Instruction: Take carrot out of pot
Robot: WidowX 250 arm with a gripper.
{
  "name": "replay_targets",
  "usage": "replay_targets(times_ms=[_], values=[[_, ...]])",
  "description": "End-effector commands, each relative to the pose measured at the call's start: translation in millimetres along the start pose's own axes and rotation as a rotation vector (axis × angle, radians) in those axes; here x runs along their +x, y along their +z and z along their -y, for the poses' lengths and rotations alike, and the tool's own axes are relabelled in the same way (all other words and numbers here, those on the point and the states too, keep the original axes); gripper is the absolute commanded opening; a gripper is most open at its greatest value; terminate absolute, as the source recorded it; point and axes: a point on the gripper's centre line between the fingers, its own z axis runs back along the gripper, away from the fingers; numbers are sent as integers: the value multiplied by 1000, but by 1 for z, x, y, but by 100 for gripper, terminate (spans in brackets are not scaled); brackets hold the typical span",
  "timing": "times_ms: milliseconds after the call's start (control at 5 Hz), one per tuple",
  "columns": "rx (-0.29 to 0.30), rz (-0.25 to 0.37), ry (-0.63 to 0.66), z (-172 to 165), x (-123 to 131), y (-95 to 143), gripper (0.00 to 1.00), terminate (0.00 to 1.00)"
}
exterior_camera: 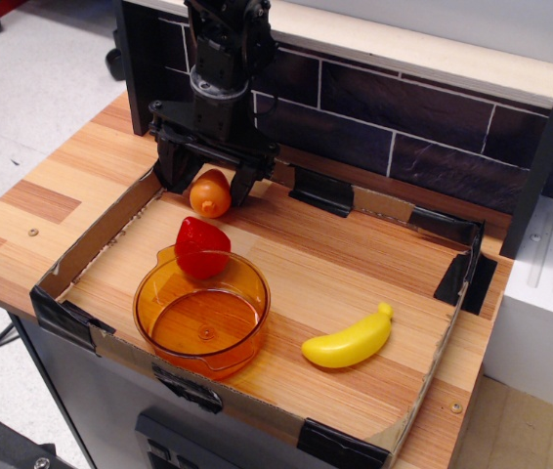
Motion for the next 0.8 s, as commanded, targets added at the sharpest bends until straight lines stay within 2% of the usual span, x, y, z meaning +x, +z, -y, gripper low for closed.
replay_targets(times_ms=[0,400,600], values=[[-8,51,21,-12,4,19,100,0],[-71,101,56,-9,7,53,100,0],[-129,118,81,-10,9,78,100,100]])
